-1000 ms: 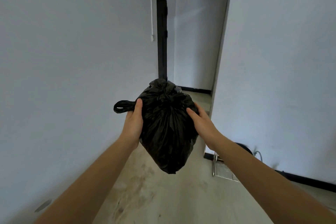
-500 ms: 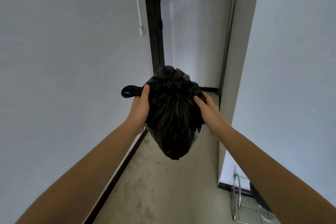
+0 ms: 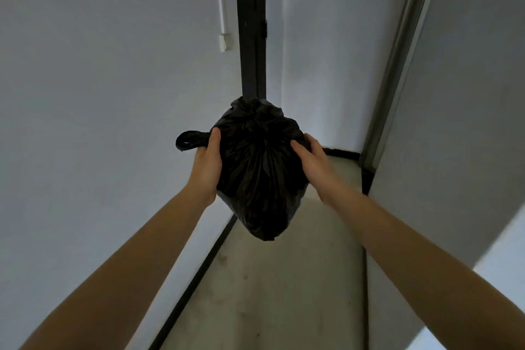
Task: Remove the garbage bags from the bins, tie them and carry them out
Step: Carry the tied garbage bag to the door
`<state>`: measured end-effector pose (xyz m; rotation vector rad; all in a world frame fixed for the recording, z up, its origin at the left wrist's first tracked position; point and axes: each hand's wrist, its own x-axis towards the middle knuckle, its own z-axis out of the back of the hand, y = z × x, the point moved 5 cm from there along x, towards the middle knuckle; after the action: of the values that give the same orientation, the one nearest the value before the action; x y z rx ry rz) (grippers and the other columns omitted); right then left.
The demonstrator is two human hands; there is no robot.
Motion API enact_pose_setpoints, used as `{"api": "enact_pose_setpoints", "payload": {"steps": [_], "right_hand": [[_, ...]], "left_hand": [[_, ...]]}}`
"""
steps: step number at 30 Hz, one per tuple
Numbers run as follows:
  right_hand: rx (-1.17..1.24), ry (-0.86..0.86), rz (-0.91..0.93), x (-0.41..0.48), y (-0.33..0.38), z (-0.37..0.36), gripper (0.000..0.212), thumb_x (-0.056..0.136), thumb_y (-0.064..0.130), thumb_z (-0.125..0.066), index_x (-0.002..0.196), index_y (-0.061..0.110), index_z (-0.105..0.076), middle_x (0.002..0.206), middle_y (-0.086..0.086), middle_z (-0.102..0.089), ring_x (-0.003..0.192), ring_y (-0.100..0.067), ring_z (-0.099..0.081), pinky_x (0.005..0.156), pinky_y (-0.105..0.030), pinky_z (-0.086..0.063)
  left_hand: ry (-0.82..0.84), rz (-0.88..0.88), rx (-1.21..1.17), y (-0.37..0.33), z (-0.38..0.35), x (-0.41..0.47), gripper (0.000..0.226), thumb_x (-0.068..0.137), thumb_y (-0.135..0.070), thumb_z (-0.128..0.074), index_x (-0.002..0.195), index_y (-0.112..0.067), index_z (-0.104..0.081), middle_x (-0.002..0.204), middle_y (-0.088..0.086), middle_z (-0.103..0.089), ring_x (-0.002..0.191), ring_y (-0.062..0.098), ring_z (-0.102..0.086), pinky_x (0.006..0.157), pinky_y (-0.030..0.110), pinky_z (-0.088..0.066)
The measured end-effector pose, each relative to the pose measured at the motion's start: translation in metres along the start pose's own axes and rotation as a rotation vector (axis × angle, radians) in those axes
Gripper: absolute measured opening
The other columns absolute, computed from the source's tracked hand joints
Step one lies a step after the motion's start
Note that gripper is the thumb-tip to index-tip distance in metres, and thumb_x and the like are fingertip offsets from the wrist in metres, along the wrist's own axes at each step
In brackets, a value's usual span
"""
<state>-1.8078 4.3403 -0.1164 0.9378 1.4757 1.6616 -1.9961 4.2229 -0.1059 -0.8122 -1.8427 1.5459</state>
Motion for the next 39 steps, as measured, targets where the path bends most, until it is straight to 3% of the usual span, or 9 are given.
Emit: {"api": "enact_pose_setpoints", "payload": {"steps": [7, 11, 16, 21, 23, 26, 28, 33, 39], "right_hand": [[0.016, -0.045, -0.045, 0.214, -0.009, -0.025, 0.057, 0.099, 0.044, -0.055, 0.150, 0.026, -0.039, 0.130, 0.008, -0.056, 0.112, -0.011, -0.057, 0.097, -0.029, -0.045], [0.022, -0.092, -0.077, 0.312, -0.025, -0.015, 0.048, 0.101, 0.041, -0.053, 0.145, 0.029, -0.043, 0.125, 0.010, -0.057, 0.106, -0.005, -0.057, 0.094, -0.028, -0.044], [0.018, -0.125, -0.113, 0.443, -0.085, -0.001, 0.044, 0.100, 0.036, -0.054, 0.143, 0.028, -0.049, 0.130, 0.007, -0.062, 0.115, -0.012, -0.059, 0.102, -0.034, -0.047], [0.040, -0.083, -0.182, 0.584, -0.155, 0.006, 0.049, 0.101, 0.035, -0.053, 0.148, 0.026, -0.044, 0.131, 0.009, -0.058, 0.113, -0.009, -0.058, 0.092, -0.026, -0.045], [0.029, -0.055, -0.228, 0.638, -0.180, 0.006, 0.050, 0.102, 0.036, -0.052, 0.150, 0.025, -0.041, 0.132, 0.007, -0.057, 0.115, -0.012, -0.057, 0.097, -0.027, -0.044], [0.008, -0.014, -0.281, 0.716, -0.214, 0.003, 0.048, 0.103, 0.034, -0.051, 0.149, 0.022, -0.041, 0.130, 0.006, -0.055, 0.118, -0.015, -0.055, 0.103, -0.031, -0.044], [-0.007, 0.000, -0.334, 0.759, -0.242, -0.005, 0.047, 0.103, 0.033, -0.050, 0.148, 0.022, -0.041, 0.127, 0.007, -0.054, 0.118, -0.016, -0.055, 0.104, -0.033, -0.044], [-0.089, 0.053, -0.525, 0.822, -0.356, -0.031, 0.048, 0.103, 0.036, -0.048, 0.148, 0.023, -0.041, 0.141, 0.001, -0.054, 0.126, -0.022, -0.055, 0.110, -0.045, -0.043], [-0.192, 0.102, -0.737, 0.835, -0.562, -0.069, 0.043, 0.104, 0.031, -0.047, 0.145, 0.019, -0.047, 0.136, 0.000, -0.057, 0.124, -0.024, -0.056, 0.107, -0.043, -0.045]], "left_hand": [[0.052, -0.009, 0.016, 0.010, -0.019, 0.228, 0.054, 0.103, -0.054, -0.039, 0.141, -0.018, -0.052, 0.120, -0.005, -0.065, 0.107, 0.008, -0.062, 0.081, 0.022, -0.049], [0.102, 0.048, 0.050, 0.030, -0.047, 0.334, 0.059, 0.102, -0.057, -0.039, 0.147, -0.019, -0.048, 0.132, 0.000, -0.062, 0.115, 0.014, -0.061, 0.091, 0.027, -0.049], [0.143, 0.115, 0.097, 0.088, -0.083, 0.459, 0.061, 0.102, -0.059, -0.037, 0.149, -0.021, -0.045, 0.139, 0.001, -0.058, 0.122, 0.017, -0.058, 0.097, 0.031, -0.047], [0.098, 0.198, 0.110, 0.155, -0.117, 0.590, 0.060, 0.102, -0.058, -0.038, 0.149, -0.021, -0.046, 0.133, 0.000, -0.060, 0.119, 0.018, -0.058, 0.096, 0.032, -0.046], [0.084, 0.254, 0.134, 0.179, -0.126, 0.641, 0.060, 0.101, -0.059, -0.039, 0.148, -0.021, -0.047, 0.136, 0.002, -0.060, 0.121, 0.019, -0.059, 0.097, 0.032, -0.047], [0.028, 0.332, 0.149, 0.215, -0.131, 0.712, 0.059, 0.101, -0.059, -0.040, 0.144, -0.019, -0.051, 0.131, 0.002, -0.063, 0.113, 0.015, -0.062, 0.085, 0.025, -0.049], [-0.012, 0.386, 0.155, 0.246, -0.127, 0.751, 0.059, 0.100, -0.059, -0.042, 0.143, -0.019, -0.052, 0.129, 0.002, -0.064, 0.110, 0.013, -0.063, 0.080, 0.024, -0.049], [-0.084, 0.580, 0.167, 0.365, -0.102, 0.808, 0.062, 0.097, -0.060, -0.049, 0.144, -0.018, -0.052, 0.132, 0.005, -0.066, 0.114, 0.019, -0.066, 0.095, 0.033, -0.052], [-0.166, 0.779, 0.255, 0.565, -0.062, 0.830, 0.051, 0.102, -0.050, -0.047, 0.141, -0.017, -0.053, 0.115, -0.002, -0.067, 0.102, 0.012, -0.065, 0.079, 0.026, -0.052]]}}
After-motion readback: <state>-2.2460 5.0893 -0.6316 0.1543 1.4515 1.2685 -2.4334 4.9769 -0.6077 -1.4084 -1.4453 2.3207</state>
